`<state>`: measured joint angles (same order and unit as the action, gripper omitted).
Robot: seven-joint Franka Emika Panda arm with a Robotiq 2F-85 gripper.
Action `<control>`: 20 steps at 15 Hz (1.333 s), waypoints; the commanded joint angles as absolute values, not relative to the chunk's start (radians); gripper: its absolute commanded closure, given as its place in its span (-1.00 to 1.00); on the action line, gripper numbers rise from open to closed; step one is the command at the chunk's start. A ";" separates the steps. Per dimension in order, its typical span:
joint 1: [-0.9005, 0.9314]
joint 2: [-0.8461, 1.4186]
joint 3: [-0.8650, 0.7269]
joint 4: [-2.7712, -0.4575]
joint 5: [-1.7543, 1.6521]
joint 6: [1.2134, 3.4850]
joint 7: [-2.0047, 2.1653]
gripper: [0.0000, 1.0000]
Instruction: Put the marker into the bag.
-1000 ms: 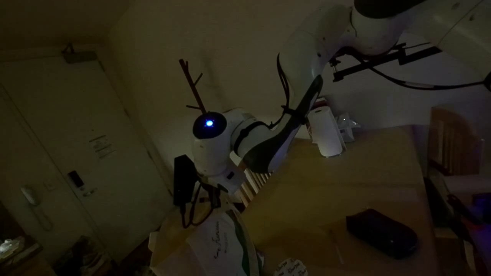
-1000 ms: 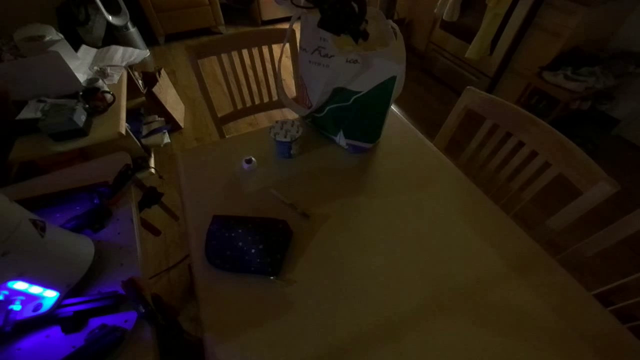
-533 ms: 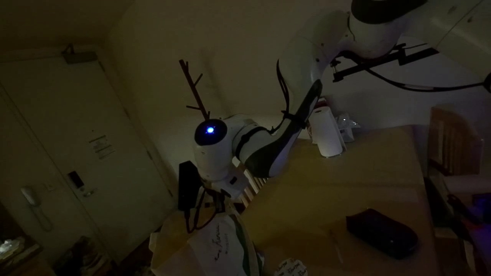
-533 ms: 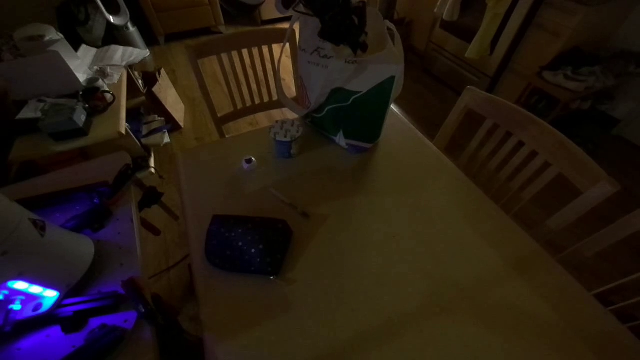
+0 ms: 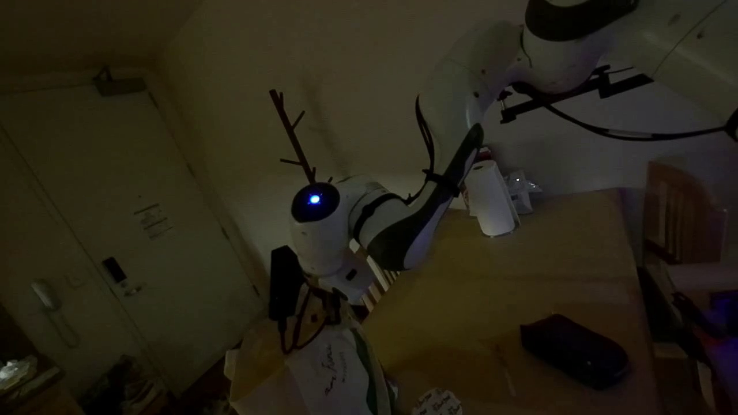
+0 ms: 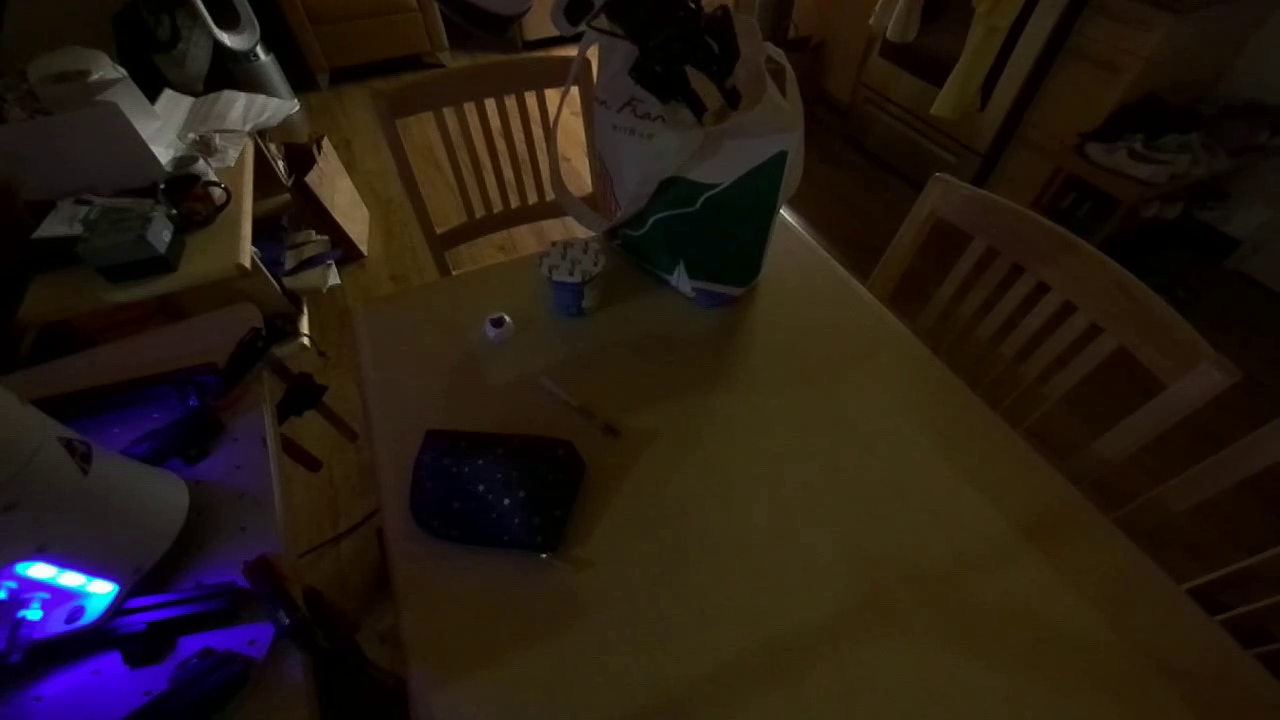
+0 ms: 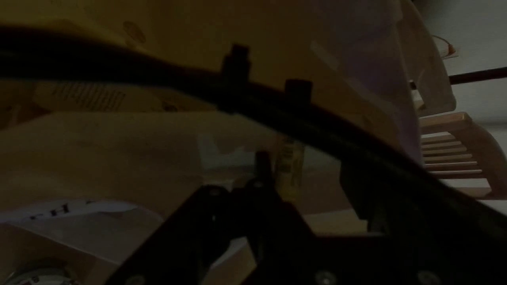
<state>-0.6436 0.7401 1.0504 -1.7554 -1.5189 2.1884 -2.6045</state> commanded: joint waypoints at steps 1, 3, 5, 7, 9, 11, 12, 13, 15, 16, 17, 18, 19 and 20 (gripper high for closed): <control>-0.670 0.759 1.091 -1.749 -1.534 2.167 -2.605 -0.62; -0.675 0.758 1.098 -1.742 -1.516 2.152 -2.605 -0.88; -0.668 0.756 1.109 -1.706 -1.440 2.056 -2.604 -0.99; -0.654 0.751 1.128 -1.634 -1.387 1.925 -2.603 -1.00; -0.648 0.750 1.159 -1.556 -1.360 1.825 -2.603 -1.00; -0.641 0.749 1.191 -1.474 -1.345 1.729 -2.603 -1.00; -0.631 0.749 1.203 -1.421 -1.330 1.671 -2.603 -1.00; -0.631 0.755 1.227 -1.380 -1.323 1.616 -2.603 -1.00; -0.644 0.786 1.301 -1.309 -1.291 1.458 -2.603 -1.00; -0.634 0.795 1.311 -1.255 -1.288 1.388 -2.603 -1.00; -0.630 0.803 1.322 -1.222 -1.283 1.324 -2.603 -1.00; -0.627 0.816 1.331 -1.193 -1.273 1.270 -2.603 -1.00; -0.624 0.828 1.335 -1.163 -1.265 1.224 -2.603 -1.00; -0.625 0.842 1.334 -1.142 -1.254 1.192 -2.603 -1.00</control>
